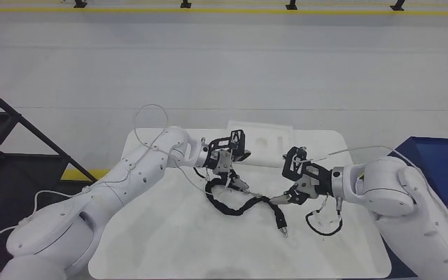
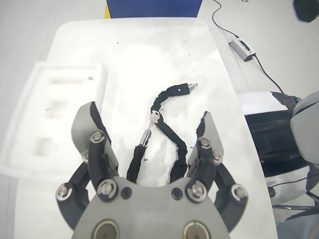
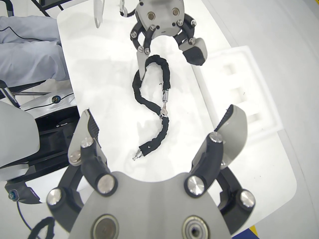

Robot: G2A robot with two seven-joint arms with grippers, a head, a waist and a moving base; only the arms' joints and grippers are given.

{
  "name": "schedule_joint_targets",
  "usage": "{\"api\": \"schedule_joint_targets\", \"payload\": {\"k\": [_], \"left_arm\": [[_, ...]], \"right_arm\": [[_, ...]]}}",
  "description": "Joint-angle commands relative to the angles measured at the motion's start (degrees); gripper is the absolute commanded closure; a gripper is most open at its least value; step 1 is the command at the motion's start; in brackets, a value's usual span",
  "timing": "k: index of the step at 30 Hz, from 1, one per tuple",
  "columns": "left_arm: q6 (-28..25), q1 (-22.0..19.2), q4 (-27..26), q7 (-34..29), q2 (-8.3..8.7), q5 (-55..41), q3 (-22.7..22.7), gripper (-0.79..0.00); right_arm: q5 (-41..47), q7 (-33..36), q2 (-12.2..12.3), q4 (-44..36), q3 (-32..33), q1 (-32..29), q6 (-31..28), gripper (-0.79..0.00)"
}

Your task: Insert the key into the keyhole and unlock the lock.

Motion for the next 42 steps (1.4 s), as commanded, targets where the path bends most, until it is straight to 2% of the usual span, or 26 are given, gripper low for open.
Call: {"api": "schedule_joint_targets", "payload": {"k": [1,7,10,14,19,22,28,42], "left_arm": [[0.03,-0.29,-1.64,0.02,0.83,-0.74,-1.20,-0.785],[0.03,-2.55,-5.53,-4.26,4.09,-4.84,-4.37,-0.785],[0.03,-4.15,-5.83,-7.45,5.62,-8.03,-5.51,-0.785],[0.03,-6.06,-6.03,-11.70,6.79,-12.37,-5.81,-0.785],[0.03,-8.90,-3.90,-15.27,7.05,-17.44,-5.79,-0.785],[0.03,-10.66,-1.50,-17.34,6.82,-16.70,-5.93,-0.785],[0.03,-10.95,-0.81,-18.94,6.67,-18.86,-5.69,-0.785],[0.03,-10.49,-0.78,-19.40,6.75,-19.84,-5.53,-0.784]], "right_arm": [[1.07,-0.67,-0.30,2.24,-1.07,2.52,-0.66,-0.785],[4.44,-1.53,-1.14,8.81,-3.37,10.48,-3.27,-0.785],[6.17,-0.62,-1.32,11.31,-3.89,13.92,-4.81,-0.785],[8.10,0.10,-1.47,13.54,-4.24,17.80,-6.11,-0.785],[9.18,0.68,-1.65,14.88,-5.11,21.38,-6.78,-0.785],[9.46,0.42,-1.81,15.89,-5.82,23.05,-6.97,-0.785],[8.01,-1.46,-2.04,17.98,-6.70,25.24,-8.36,-0.785],[8.01,-1.46,-2.04,17.98,-6.70,25.24,-8.35,-0.785]]}}
